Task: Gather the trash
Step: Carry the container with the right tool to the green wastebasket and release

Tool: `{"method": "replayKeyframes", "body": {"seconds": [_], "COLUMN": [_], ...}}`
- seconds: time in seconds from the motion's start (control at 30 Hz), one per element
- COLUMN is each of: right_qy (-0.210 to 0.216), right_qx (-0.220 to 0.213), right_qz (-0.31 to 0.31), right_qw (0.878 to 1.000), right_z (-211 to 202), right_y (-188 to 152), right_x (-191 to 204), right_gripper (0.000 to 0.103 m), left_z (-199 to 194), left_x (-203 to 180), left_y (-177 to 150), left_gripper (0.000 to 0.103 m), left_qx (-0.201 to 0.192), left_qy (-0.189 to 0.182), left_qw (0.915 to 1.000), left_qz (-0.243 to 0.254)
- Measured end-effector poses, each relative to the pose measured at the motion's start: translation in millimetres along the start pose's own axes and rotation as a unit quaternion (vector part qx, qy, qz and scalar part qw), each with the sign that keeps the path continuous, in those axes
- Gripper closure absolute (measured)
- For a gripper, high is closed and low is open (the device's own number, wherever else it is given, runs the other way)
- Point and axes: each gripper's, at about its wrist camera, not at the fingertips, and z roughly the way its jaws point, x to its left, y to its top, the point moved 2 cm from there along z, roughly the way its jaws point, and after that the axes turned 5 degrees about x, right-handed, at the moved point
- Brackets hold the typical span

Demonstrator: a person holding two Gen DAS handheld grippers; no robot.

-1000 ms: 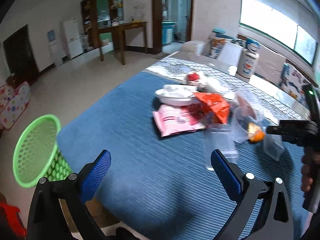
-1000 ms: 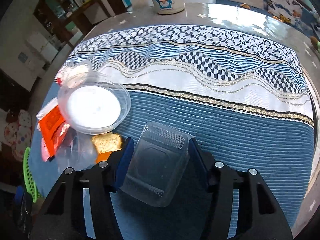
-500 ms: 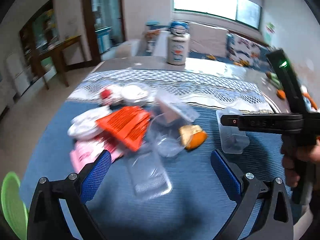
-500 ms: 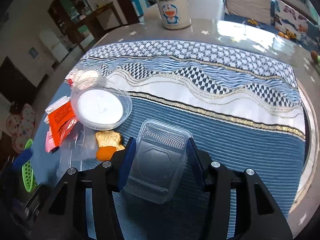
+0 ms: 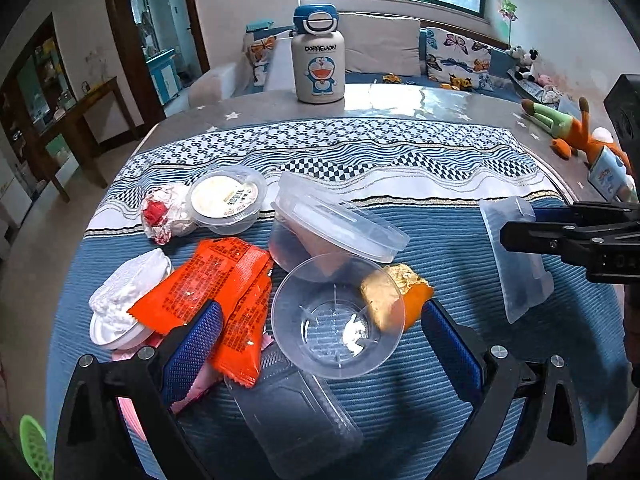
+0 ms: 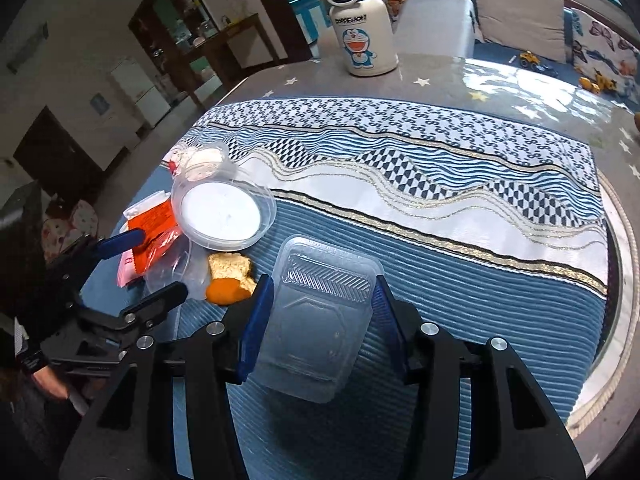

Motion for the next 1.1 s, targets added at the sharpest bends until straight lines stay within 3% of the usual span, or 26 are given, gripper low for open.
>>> {"method": "replayKeyframes", "body": {"seconds": [0.03,0.1,0.23,0.4,0.6,0.87,0.97,1.1], "right_qy": [0.000,0.001,-0.004,-0.005,0.009,0.069,0.100,0.139], "right_qx": [0.000,0.001,-0.004,-0.010,-0.020,-0.012,-0.002,0.014], "right_qz": [-0.001,-0.003,-0.010,-0.021,-0.049,-0.127,-0.156,-0.196], "right_qw": [1.000,1.000,1.000,1.000,0.999,0.989,0.983,0.971], "right_z": [1,2,-1,-9,-22,-24,-17,-1], "right_y": [1,0,-1,-2,-3,-6,-8,-10], "right_x": [0,1,3,10,35,114,153,212], "right_gripper": [0.052,0.052,0.052,0.052,0.052,0.052,0.052,0.052], "left_z": [2,3,6,-2,-42,-126,-152,-178], "left_x": [0,0,-4,-7,-1,53,85,140], "left_y": [0,0,-1,-7,-24,-73,-103,-149], "left_gripper": [0.009,0.027,0.039,0.042,0.043,0.043,0.043,0.043], "left_qx": [0.001,0.001,0.001,-0.008,-0.038,-0.081,-0.082,-0.065], "left_qy": [0.001,-0.005,-0.017,-0.026,-0.026,0.046,0.102,0.166], "left_qw": [1.0000,1.0000,0.9999,0.9996,0.9980,0.9879,0.9784,0.9588], "left_qz": [0.001,0.002,0.000,-0.011,-0.043,-0.124,-0.160,-0.221]}}
